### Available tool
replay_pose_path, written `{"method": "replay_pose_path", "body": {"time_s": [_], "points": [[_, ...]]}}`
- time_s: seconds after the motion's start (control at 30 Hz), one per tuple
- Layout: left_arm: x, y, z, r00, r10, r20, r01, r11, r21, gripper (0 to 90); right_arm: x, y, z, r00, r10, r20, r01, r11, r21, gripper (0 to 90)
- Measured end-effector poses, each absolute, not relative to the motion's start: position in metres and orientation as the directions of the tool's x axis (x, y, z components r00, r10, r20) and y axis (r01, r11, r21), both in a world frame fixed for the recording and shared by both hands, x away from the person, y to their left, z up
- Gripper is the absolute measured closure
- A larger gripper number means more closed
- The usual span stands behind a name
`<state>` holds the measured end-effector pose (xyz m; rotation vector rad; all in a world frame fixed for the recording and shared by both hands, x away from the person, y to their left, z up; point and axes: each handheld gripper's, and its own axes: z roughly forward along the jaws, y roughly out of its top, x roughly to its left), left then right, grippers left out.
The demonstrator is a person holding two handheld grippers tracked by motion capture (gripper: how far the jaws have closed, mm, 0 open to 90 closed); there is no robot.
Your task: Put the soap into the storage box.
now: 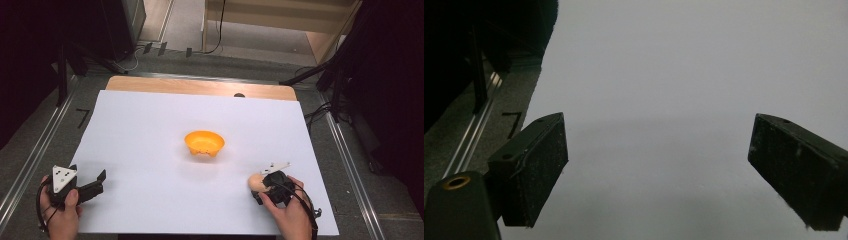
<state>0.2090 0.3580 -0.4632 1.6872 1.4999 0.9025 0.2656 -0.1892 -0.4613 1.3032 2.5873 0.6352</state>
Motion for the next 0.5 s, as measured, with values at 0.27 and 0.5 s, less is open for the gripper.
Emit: {"method": "replay_pose_path", "body": {"time_s": [0.27, 0.5], "points": [[0.2084, 0.3582, -0.4634, 0.086, 0.995, 0.047, 0.5, -0.084, 0.862, 10.0, 0.2693, -0.1877, -0.4599, -0.609, 0.792, 0.03, 0.727, 0.543, 0.419, 31.7], [0.2097, 0.3575, -0.4635, 0.076, 0.996, 0.054, 0.514, -0.085, 0.854, 9.9, 0.2698, -0.1876, -0.4593, -0.609, 0.792, 0.036, 0.729, 0.542, 0.417, 32.9]]}}
